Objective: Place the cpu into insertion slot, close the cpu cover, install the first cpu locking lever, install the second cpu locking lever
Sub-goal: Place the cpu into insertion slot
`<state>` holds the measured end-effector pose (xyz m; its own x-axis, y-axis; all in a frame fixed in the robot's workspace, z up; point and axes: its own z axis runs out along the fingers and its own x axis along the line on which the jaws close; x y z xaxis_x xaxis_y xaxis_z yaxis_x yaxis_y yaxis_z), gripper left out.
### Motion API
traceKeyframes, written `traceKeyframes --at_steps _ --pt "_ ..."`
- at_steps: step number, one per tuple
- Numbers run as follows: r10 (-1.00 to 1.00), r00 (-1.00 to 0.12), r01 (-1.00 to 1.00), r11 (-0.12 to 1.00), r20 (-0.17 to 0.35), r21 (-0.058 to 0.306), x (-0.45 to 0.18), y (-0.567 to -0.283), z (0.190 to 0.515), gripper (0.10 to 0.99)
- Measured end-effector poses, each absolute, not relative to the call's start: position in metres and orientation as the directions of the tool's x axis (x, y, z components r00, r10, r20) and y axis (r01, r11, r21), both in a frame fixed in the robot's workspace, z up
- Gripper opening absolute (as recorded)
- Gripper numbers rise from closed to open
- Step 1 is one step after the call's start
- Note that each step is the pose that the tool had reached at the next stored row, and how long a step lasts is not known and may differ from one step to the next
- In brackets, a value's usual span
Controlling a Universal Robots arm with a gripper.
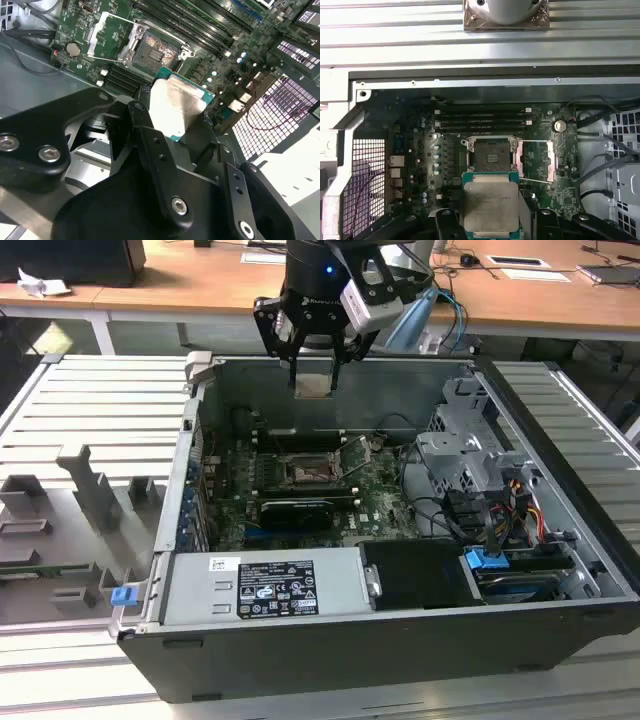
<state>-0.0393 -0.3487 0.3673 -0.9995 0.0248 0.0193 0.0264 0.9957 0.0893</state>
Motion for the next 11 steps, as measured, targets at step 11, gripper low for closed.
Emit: traceKeyframes --at_steps 11 --pt "0.069 -0.997 0.07 0.994 0.019 0.089 -0.0393 -0.3487 0.3674 0.529"
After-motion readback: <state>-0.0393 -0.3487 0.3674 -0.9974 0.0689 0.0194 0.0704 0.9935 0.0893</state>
